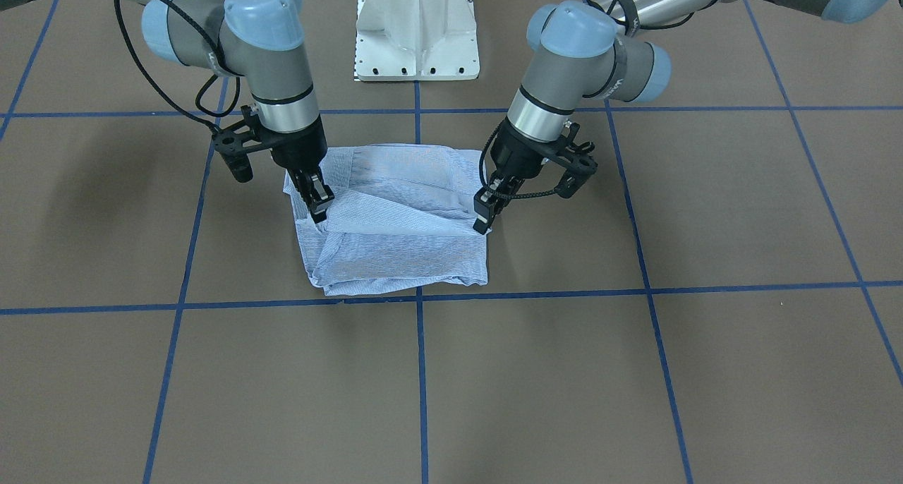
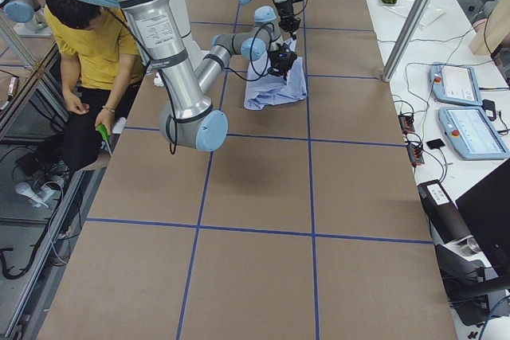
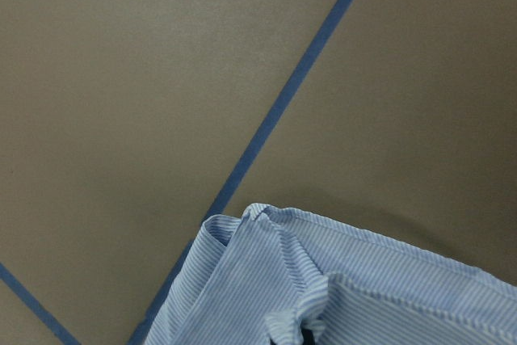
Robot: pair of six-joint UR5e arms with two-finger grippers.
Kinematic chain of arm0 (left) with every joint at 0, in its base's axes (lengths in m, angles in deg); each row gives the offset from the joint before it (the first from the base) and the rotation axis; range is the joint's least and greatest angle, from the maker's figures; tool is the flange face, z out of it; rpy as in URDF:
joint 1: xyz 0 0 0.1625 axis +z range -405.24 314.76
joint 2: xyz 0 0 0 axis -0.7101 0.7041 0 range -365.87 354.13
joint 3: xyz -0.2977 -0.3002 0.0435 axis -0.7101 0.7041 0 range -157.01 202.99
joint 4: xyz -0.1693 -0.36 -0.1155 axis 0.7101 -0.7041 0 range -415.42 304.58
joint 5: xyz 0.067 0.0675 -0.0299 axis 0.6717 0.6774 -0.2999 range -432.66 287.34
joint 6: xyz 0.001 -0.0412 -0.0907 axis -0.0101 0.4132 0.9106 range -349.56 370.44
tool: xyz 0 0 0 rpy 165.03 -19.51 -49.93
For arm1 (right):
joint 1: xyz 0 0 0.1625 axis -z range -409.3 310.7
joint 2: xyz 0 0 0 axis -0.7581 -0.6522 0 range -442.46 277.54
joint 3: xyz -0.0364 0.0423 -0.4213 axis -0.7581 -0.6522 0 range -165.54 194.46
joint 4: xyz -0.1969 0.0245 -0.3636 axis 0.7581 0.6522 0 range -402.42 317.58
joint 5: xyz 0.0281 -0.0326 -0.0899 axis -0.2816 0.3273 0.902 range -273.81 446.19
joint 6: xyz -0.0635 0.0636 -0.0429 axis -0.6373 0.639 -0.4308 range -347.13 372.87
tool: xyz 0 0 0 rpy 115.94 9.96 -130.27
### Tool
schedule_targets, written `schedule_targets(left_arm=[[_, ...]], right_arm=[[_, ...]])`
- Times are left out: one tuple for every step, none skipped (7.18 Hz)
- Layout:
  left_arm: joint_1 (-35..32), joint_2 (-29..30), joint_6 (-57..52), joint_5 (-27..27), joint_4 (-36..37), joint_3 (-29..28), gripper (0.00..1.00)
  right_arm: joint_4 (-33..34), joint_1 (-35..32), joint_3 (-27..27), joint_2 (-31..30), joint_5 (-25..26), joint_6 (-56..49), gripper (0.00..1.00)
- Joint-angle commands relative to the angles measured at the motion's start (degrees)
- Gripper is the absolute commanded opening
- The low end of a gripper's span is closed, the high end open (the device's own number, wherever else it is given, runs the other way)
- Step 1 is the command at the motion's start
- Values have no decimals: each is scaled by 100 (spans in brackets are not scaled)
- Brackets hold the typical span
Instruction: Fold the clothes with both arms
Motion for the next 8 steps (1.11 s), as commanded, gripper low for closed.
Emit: schedule_targets(left_arm=[[-105, 190, -204, 18, -724, -909, 21], [-237, 216, -519, 18, -806, -1079, 95], [-395, 216, -679, 9, -816, -1080, 99], [-544, 216, -732, -26, -859, -1072, 99], [-589, 208, -1168, -44, -860, -1046, 99], [-668, 155, -1642, -79, -851, -967, 99], [-799, -28, -2239, -436, -834, -810, 99], [-983, -404, -2932, -631, -834, -382, 99]], right_arm=[[-683, -312, -1178, 510, -309, -44, 33], [-1035, -575, -1636, 686, -494, -366, 99], [-1065, -769, -1814, 775, -565, -874, 100], [-1074, -1032, -1807, 758, -775, -1454, 100], [-1074, -1322, -1816, 680, -1064, -1990, 100], [-1074, -1542, -1807, 548, -1215, -2631, 100], [-1091, -1710, -1790, 338, -1347, -3342, 100], [-1091, -1946, -1764, 145, -1601, -4210, 100]])
